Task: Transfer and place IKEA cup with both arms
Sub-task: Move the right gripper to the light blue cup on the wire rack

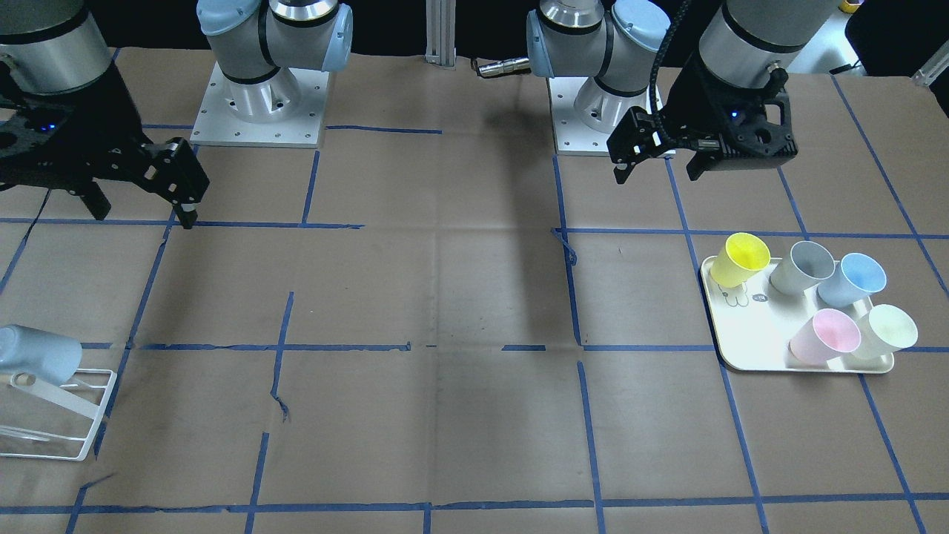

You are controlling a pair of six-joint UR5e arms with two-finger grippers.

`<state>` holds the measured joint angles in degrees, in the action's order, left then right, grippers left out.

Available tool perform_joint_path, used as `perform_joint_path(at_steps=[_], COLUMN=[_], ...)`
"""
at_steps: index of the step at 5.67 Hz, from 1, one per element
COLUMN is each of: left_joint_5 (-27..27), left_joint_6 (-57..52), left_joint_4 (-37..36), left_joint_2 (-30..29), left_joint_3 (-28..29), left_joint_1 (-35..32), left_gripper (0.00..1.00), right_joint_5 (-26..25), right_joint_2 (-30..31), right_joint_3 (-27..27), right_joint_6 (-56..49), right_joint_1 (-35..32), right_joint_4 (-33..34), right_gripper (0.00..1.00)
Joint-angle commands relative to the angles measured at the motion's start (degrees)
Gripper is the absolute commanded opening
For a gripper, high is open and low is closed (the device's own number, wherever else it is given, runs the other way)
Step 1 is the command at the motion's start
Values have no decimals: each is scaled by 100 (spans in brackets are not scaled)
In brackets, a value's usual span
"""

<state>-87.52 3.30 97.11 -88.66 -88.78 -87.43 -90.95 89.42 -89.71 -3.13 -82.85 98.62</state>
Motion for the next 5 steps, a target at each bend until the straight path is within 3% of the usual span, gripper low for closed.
perform_joint_path(at_steps=[1, 3, 5], left_joint_5=[-2, -63, -64], left_joint_6=[74, -48, -820], left_joint_4=[123, 159, 37], left_joint_2=[50, 138, 191], left_joint_3=[-60, -34, 36], left_joint_1=[-291, -301, -248], left_gripper=[98, 99, 99], right_joint_5=[50, 130, 420], right_joint_2=[-21, -483, -811], right_joint_3=[6, 137, 7], right_joint_6=[-1489, -3150, -3843], right_joint_1=[861, 1977, 2334], right_joint_4=[43, 157, 535], right_gripper=[100, 100, 100])
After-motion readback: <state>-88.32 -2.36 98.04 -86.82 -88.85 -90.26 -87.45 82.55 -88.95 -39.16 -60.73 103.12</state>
